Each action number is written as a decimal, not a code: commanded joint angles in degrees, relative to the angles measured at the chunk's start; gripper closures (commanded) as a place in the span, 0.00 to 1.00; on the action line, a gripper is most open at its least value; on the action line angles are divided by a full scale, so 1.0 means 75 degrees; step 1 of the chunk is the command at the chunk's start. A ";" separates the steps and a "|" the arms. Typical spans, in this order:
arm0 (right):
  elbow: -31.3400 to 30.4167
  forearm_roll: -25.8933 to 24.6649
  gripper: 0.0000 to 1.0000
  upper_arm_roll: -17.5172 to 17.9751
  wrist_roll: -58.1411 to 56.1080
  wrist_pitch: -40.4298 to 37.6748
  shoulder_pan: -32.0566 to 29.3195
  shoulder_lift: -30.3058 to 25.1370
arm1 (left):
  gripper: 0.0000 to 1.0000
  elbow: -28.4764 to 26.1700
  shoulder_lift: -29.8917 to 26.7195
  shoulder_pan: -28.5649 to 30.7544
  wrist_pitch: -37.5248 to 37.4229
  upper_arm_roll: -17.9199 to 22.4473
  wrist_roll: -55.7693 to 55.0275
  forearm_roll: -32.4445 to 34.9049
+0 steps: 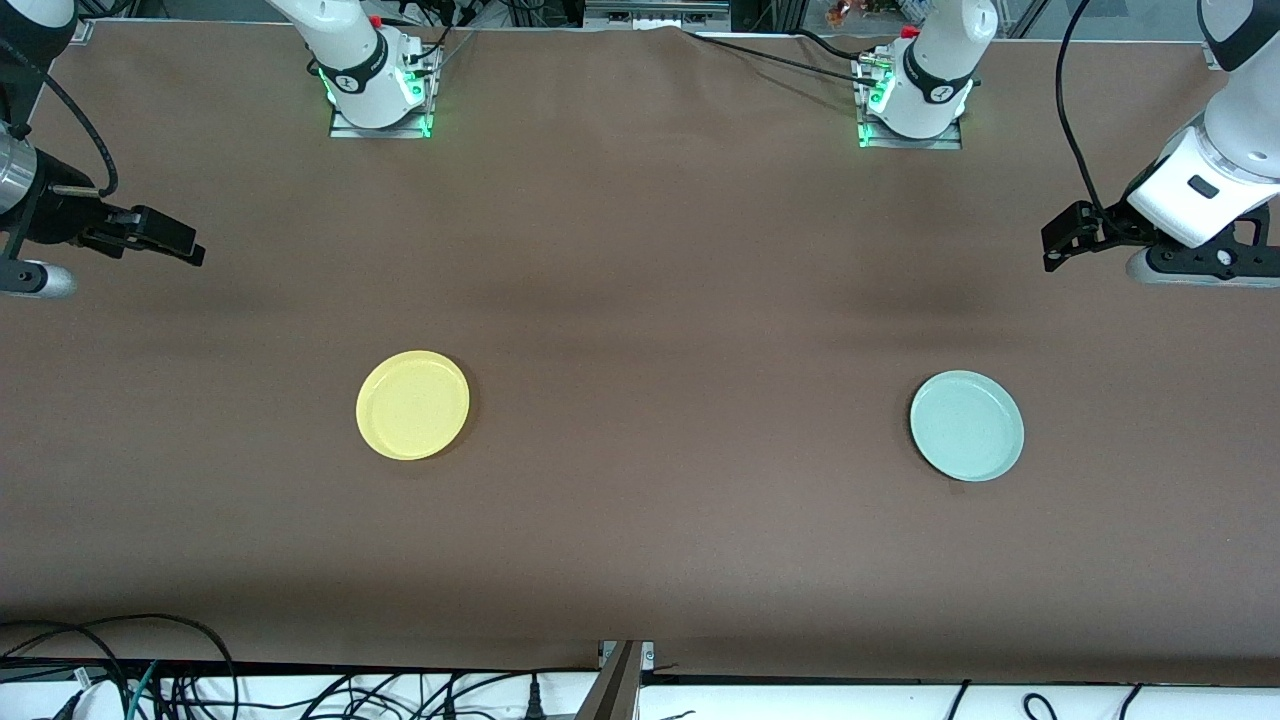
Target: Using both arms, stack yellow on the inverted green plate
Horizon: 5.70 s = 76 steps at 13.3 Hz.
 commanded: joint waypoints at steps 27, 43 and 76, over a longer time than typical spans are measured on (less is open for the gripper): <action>0.0009 -0.0092 0.00 0.0009 0.0080 -0.0030 -0.0063 -0.0084 | 0.00 0.0467 0.3343 0.0965 0.2049 0.0212 0.2855 0.0156; -0.0002 -0.0057 0.00 0.0056 0.0080 0.0005 -0.0028 0.0057 | 1.00 0.0479 0.5877 0.1399 0.5665 0.0083 0.5334 0.0039; -0.0413 0.0447 0.30 0.0114 -0.0567 0.5455 0.0652 0.5120 | 1.00 0.4123 0.7622 -0.7542 -0.2398 0.0212 -0.5363 0.6837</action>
